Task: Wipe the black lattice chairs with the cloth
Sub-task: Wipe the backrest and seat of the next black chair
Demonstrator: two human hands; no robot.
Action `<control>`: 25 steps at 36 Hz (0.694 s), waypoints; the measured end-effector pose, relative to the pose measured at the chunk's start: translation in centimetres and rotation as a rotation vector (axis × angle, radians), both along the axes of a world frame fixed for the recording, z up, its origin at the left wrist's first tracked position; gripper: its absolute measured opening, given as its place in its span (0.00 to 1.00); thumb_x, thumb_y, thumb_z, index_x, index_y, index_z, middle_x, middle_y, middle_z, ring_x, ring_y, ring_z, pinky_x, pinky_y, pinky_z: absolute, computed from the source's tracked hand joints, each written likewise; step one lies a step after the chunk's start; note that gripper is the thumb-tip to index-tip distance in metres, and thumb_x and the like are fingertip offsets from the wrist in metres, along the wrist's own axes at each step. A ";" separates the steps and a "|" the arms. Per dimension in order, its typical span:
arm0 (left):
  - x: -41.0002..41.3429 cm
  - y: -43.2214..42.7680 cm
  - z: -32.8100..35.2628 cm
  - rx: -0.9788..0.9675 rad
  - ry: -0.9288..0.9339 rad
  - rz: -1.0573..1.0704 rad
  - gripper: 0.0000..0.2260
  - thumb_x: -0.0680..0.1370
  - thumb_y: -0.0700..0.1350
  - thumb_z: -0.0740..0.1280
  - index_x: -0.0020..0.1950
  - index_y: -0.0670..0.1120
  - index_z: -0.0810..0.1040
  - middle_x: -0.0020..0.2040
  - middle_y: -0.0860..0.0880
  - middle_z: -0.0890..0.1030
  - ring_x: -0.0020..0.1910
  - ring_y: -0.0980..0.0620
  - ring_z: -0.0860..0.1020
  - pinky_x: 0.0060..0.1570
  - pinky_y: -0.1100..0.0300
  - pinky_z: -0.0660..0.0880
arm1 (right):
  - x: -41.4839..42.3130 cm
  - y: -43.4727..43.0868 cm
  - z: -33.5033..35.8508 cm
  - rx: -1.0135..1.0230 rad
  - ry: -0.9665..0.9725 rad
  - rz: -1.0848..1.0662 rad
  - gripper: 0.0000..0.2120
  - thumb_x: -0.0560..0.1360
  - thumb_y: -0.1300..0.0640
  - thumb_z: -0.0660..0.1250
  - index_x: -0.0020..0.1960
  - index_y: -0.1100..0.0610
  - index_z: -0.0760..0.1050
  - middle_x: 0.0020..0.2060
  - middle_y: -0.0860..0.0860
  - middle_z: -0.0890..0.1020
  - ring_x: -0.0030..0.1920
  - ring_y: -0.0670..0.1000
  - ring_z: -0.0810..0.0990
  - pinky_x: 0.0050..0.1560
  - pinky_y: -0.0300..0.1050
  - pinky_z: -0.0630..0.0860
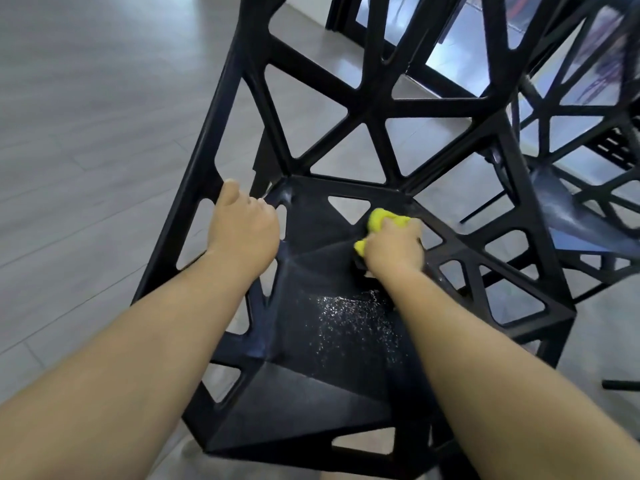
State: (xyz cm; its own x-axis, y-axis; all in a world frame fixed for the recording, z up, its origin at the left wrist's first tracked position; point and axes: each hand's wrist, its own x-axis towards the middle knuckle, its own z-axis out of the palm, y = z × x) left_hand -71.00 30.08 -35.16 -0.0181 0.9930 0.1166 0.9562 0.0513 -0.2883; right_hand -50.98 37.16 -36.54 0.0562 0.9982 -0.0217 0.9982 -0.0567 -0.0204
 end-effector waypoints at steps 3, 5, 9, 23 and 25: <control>0.1 -0.2 0.2 0.003 0.012 -0.016 0.06 0.73 0.36 0.55 0.40 0.45 0.66 0.30 0.51 0.61 0.38 0.49 0.67 0.60 0.54 0.60 | -5.8 -3.0 0.3 -0.101 0.075 0.257 0.17 0.78 0.53 0.58 0.66 0.53 0.68 0.65 0.57 0.65 0.65 0.57 0.66 0.51 0.48 0.73; 0.1 -0.4 0.4 0.015 -0.009 -0.031 0.06 0.74 0.36 0.52 0.41 0.46 0.65 0.33 0.50 0.65 0.40 0.48 0.70 0.61 0.54 0.59 | -7.7 -4.9 0.3 -0.095 0.154 0.378 0.17 0.78 0.51 0.58 0.67 0.51 0.66 0.65 0.58 0.63 0.52 0.60 0.73 0.44 0.45 0.69; 0.0 -0.6 0.5 0.021 0.026 -0.035 0.06 0.74 0.37 0.54 0.43 0.47 0.68 0.34 0.50 0.66 0.44 0.48 0.73 0.60 0.54 0.55 | -5.3 -6.4 1.0 -0.172 0.212 0.552 0.19 0.79 0.48 0.58 0.70 0.47 0.66 0.65 0.55 0.61 0.48 0.62 0.75 0.51 0.51 0.74; 0.2 -1.1 -1.1 -0.121 -0.026 -0.027 0.11 0.77 0.42 0.54 0.55 0.47 0.74 0.56 0.42 0.68 0.61 0.40 0.62 0.70 0.45 0.39 | 4.7 0.2 0.1 -0.013 0.028 -0.109 0.17 0.75 0.58 0.60 0.63 0.57 0.69 0.63 0.60 0.66 0.57 0.61 0.69 0.45 0.48 0.70; 0.3 -0.8 -1.1 -0.144 -0.037 -0.016 0.10 0.78 0.44 0.55 0.53 0.48 0.75 0.56 0.42 0.66 0.61 0.40 0.61 0.69 0.43 0.38 | 1.4 -0.5 0.2 -0.066 0.071 -0.046 0.16 0.74 0.55 0.61 0.61 0.55 0.69 0.62 0.60 0.67 0.56 0.58 0.69 0.44 0.47 0.70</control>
